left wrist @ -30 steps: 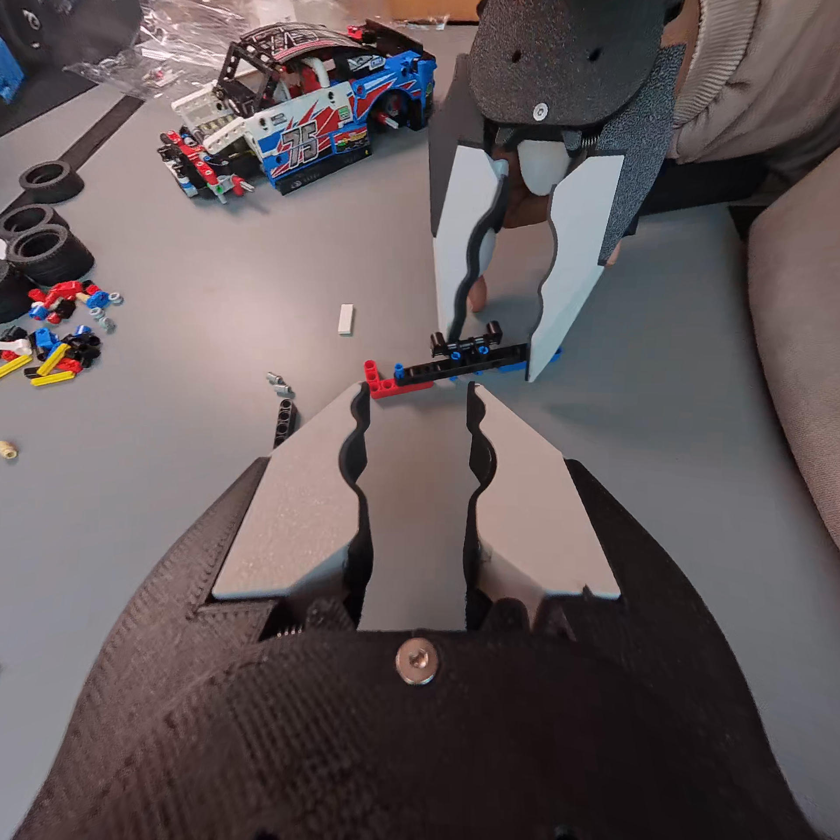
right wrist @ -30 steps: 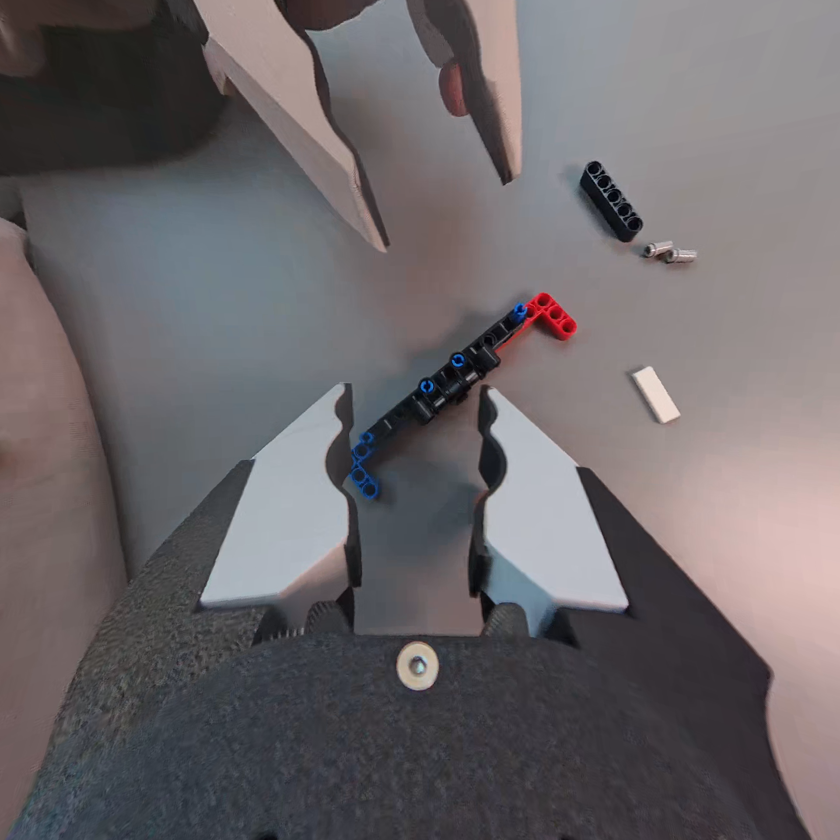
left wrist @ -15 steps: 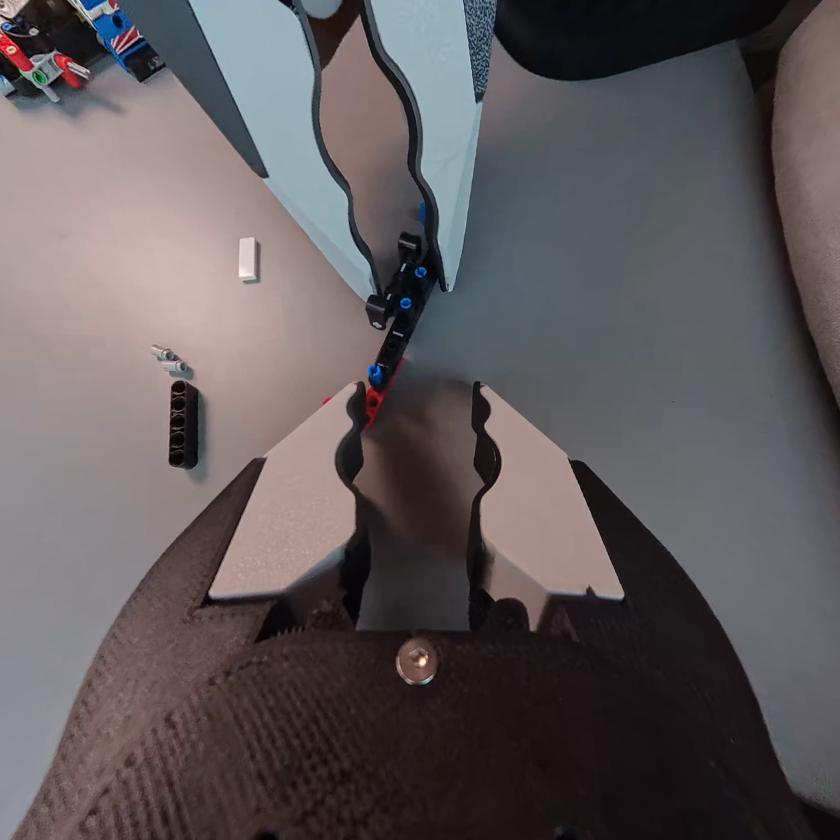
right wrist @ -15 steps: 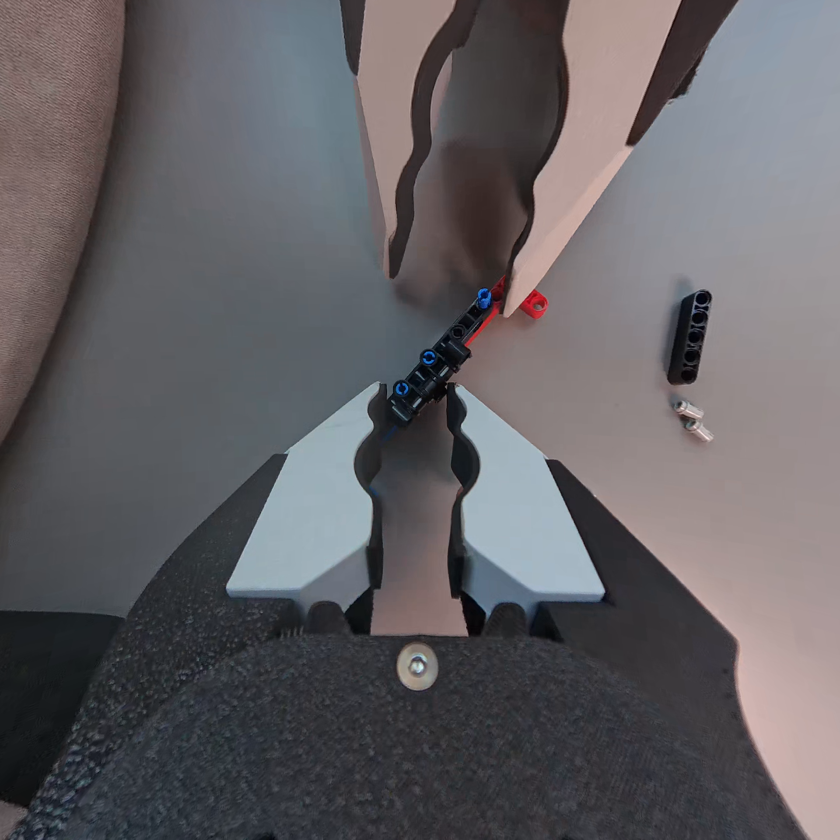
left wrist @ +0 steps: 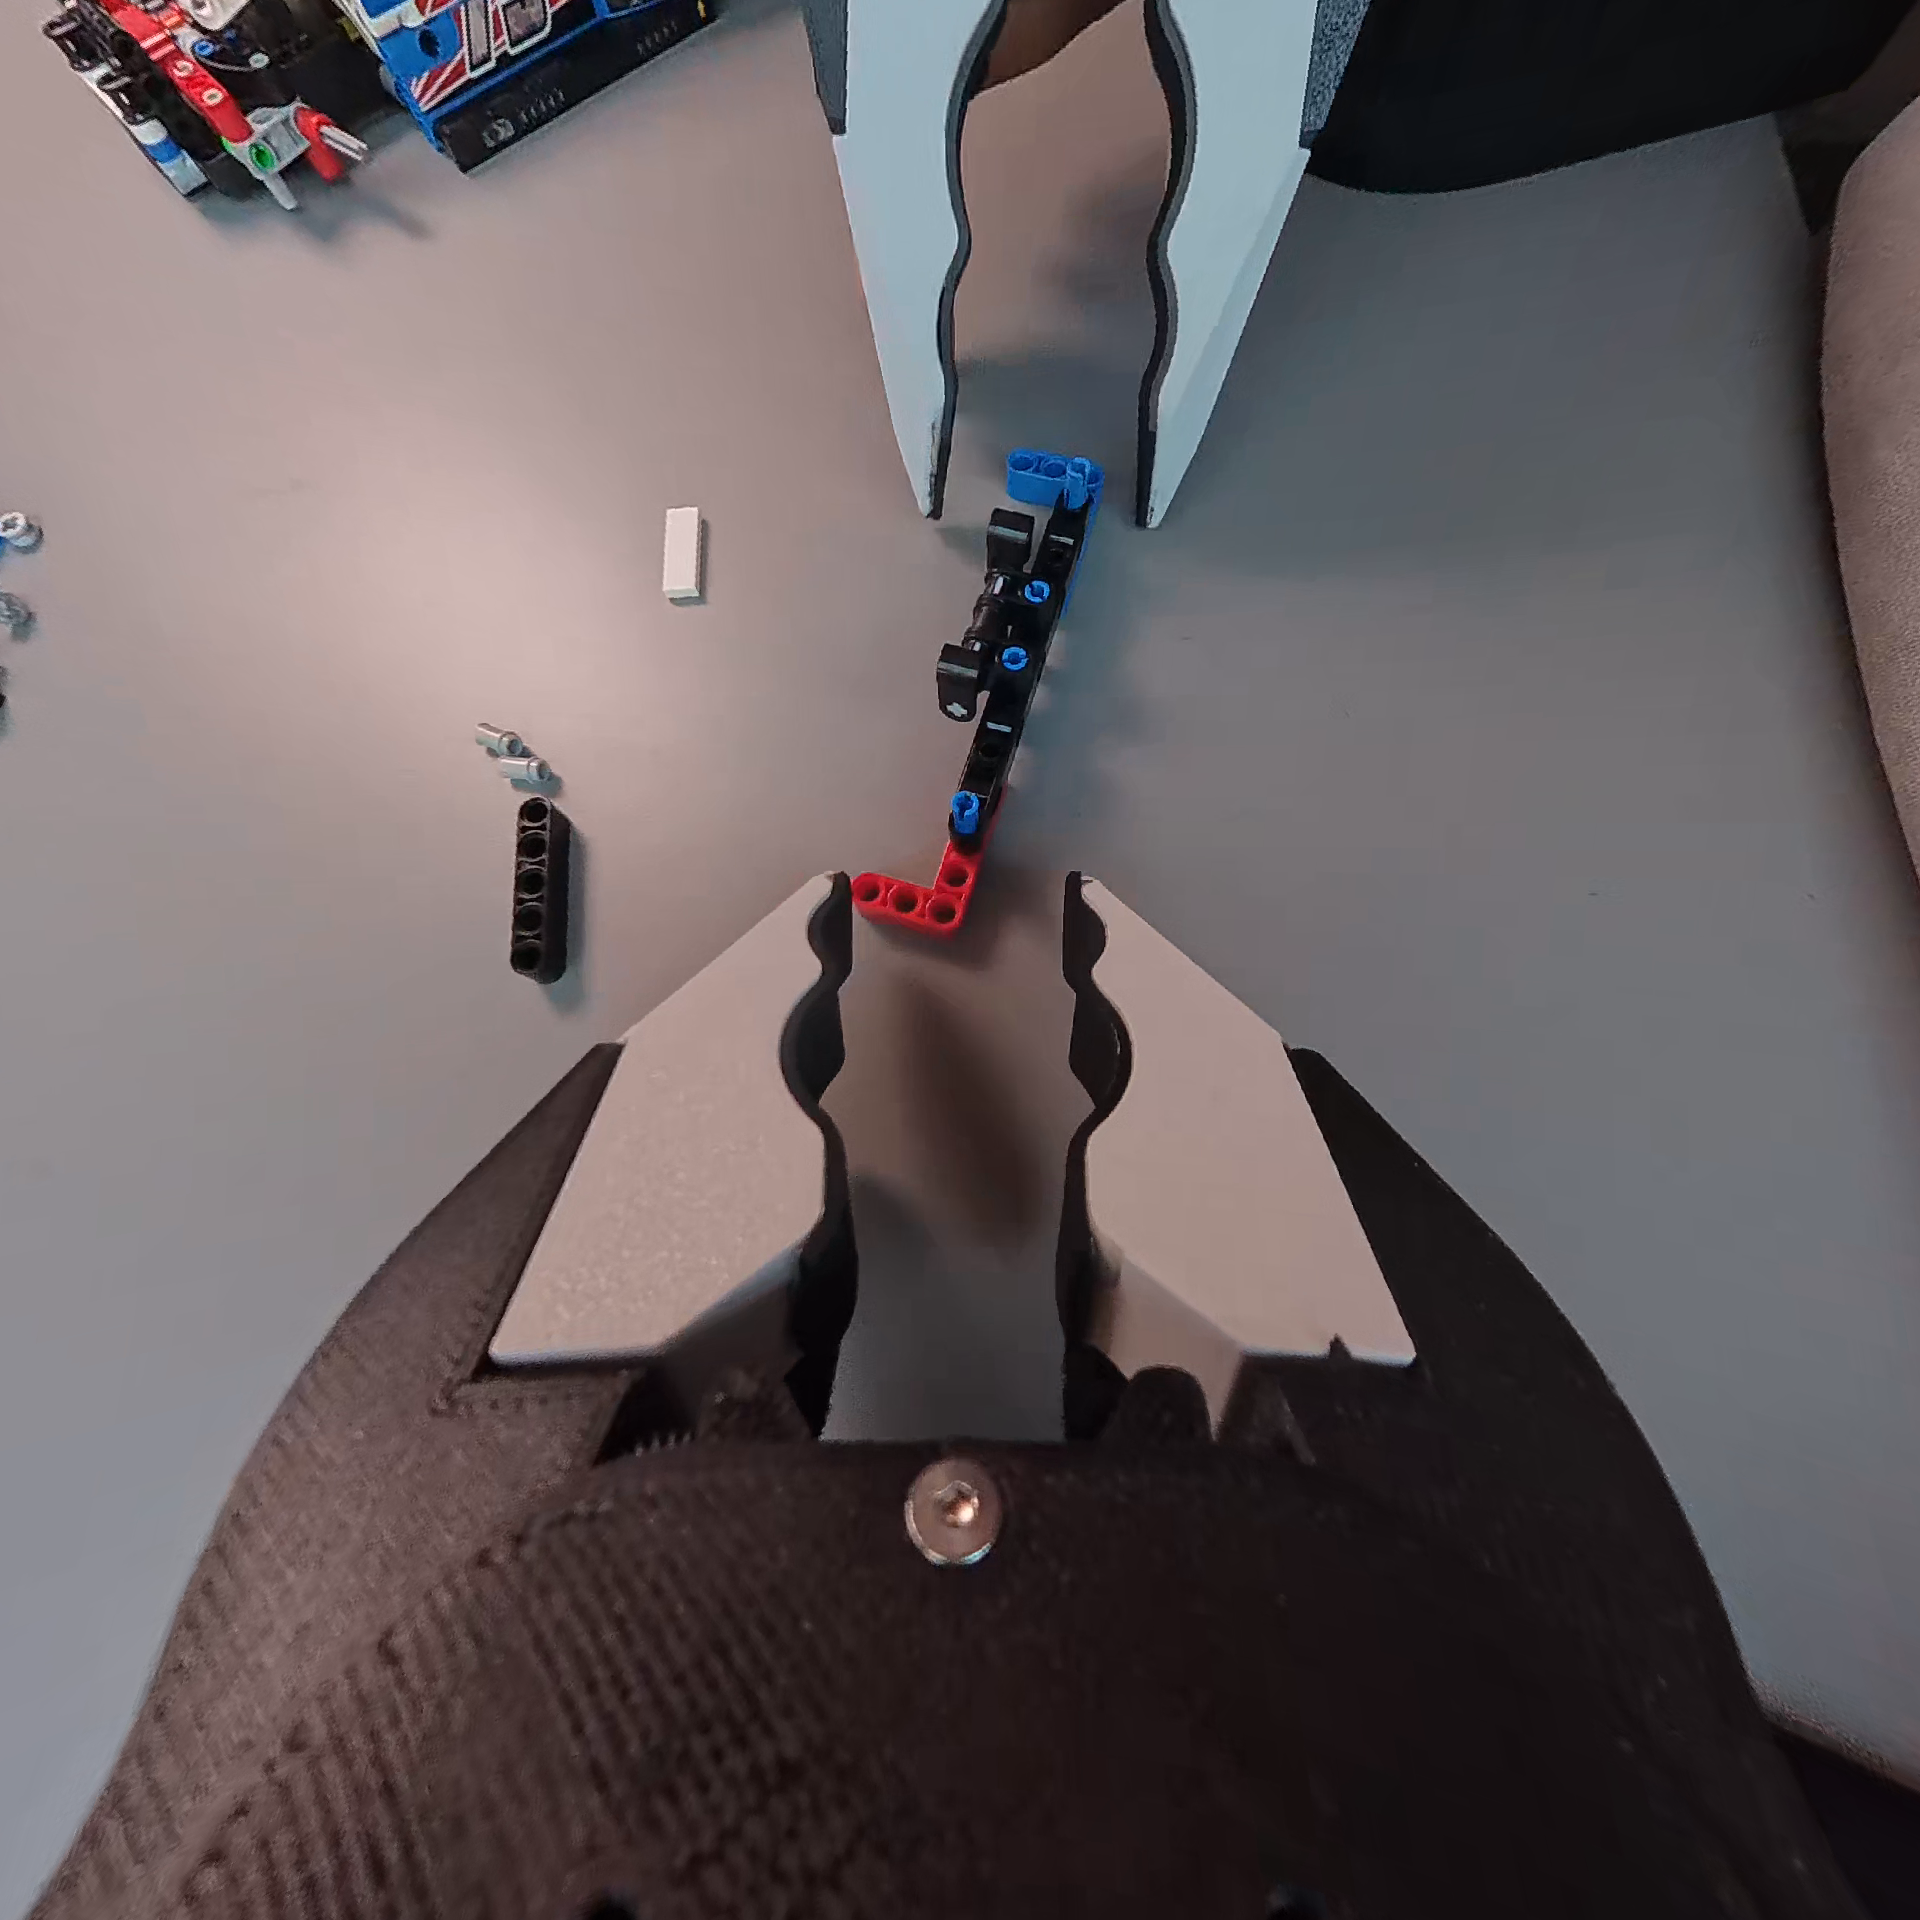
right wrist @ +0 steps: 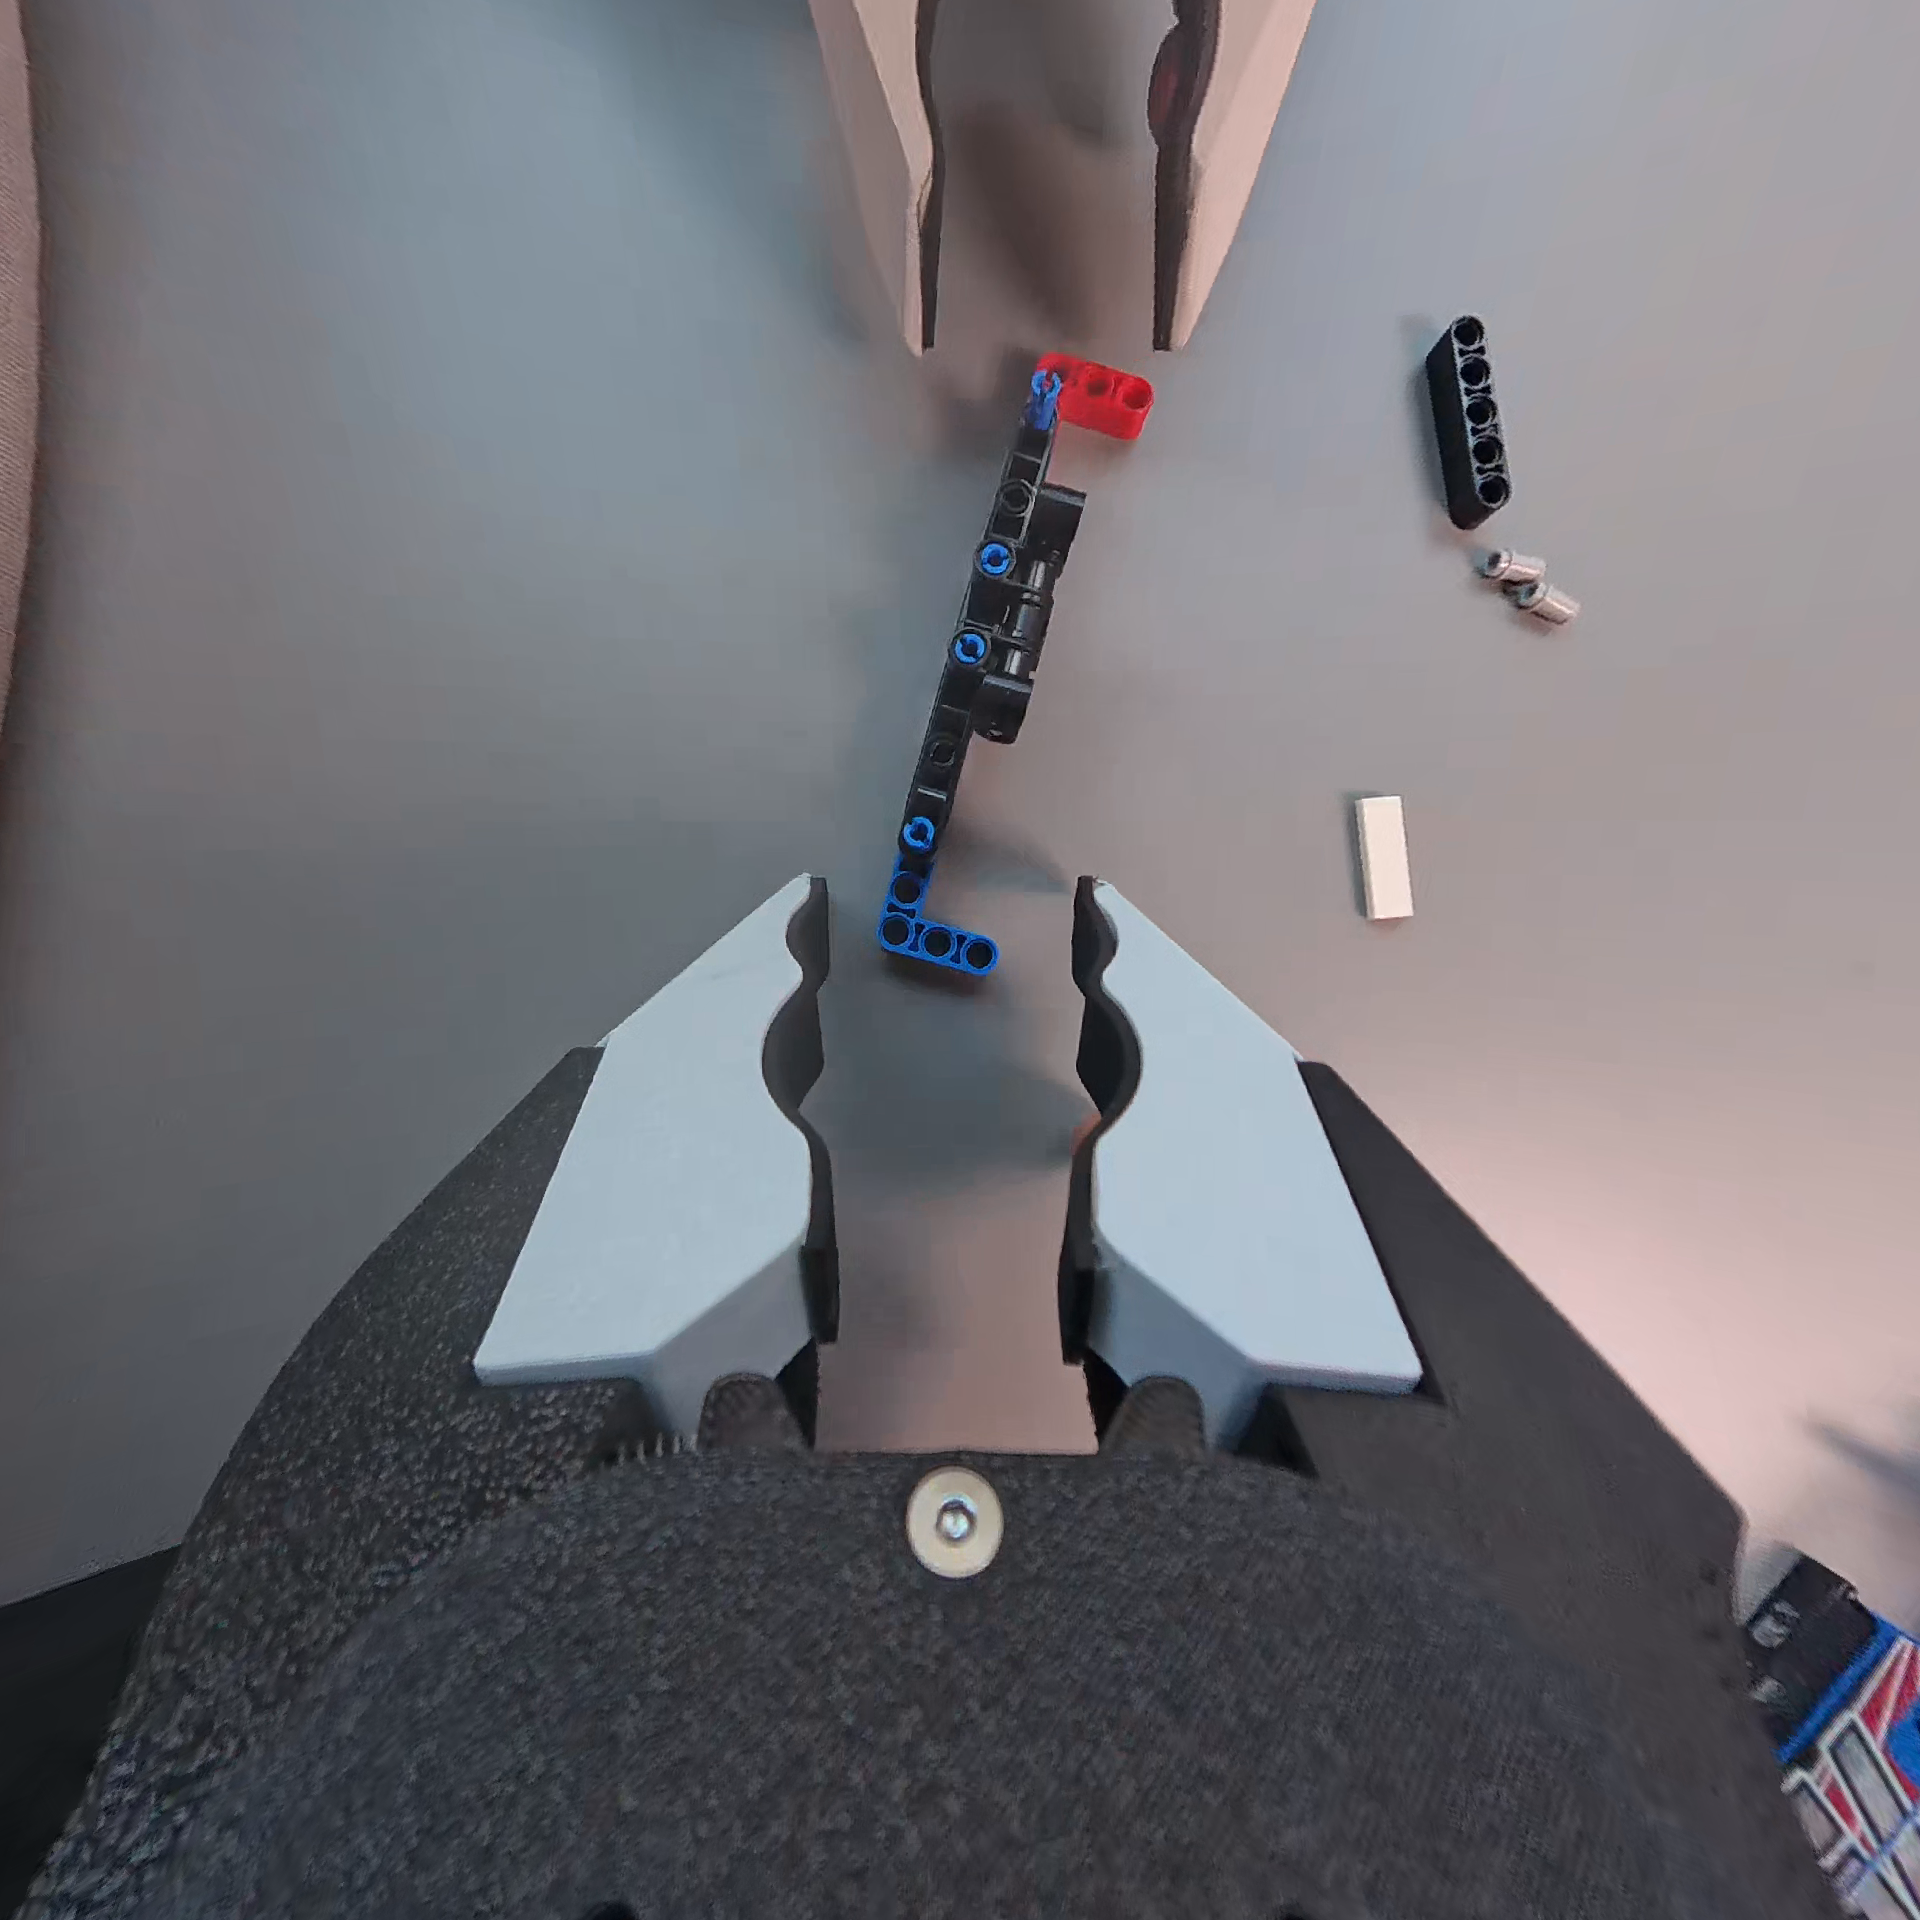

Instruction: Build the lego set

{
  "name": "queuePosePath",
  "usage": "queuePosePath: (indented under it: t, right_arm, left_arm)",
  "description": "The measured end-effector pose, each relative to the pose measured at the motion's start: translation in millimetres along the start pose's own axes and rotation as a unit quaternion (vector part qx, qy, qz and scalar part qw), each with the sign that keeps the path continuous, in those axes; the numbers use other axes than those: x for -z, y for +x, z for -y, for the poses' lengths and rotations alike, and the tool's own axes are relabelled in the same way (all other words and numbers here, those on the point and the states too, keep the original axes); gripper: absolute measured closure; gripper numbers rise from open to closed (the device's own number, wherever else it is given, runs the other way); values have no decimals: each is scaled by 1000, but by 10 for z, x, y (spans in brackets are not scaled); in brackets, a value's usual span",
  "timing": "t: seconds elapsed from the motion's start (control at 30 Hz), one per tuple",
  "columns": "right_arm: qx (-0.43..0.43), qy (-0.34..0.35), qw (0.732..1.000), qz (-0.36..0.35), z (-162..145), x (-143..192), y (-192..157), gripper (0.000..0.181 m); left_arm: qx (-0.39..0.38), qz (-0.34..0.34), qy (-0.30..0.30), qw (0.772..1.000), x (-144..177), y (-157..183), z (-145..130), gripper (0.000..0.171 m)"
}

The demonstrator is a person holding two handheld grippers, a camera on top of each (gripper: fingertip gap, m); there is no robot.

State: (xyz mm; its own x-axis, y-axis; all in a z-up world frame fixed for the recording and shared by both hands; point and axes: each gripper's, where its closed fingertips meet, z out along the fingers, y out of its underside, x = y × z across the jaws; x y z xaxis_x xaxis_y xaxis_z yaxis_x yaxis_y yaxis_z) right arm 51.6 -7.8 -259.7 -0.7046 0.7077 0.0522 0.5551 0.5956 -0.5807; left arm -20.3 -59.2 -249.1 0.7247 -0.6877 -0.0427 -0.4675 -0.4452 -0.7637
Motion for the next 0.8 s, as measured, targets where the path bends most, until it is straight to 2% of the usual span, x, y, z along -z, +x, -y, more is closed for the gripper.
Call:
queuePosePath:
  t: [0.17,0.47,0.7,0.8]
  right_arm:
    - [0,-1,1000,3,-21,-2,38,150]
    - [-10,16,1000,-9,-61,36,136,161]
    - [-12,31,999,-9,-24,54,118,158]
    - [-46,91,995,-17,60,292,204,152]
  left_arm:
    - [-12,3,-10,1000,-79,36,-10,137]
    - [-11,-3,-10,1000,-68,57,-10,147]
    - [-8,-13,-22,1000,4,60,-70,145]
    - [10,-3,4,1000,117,-26,-20,144]
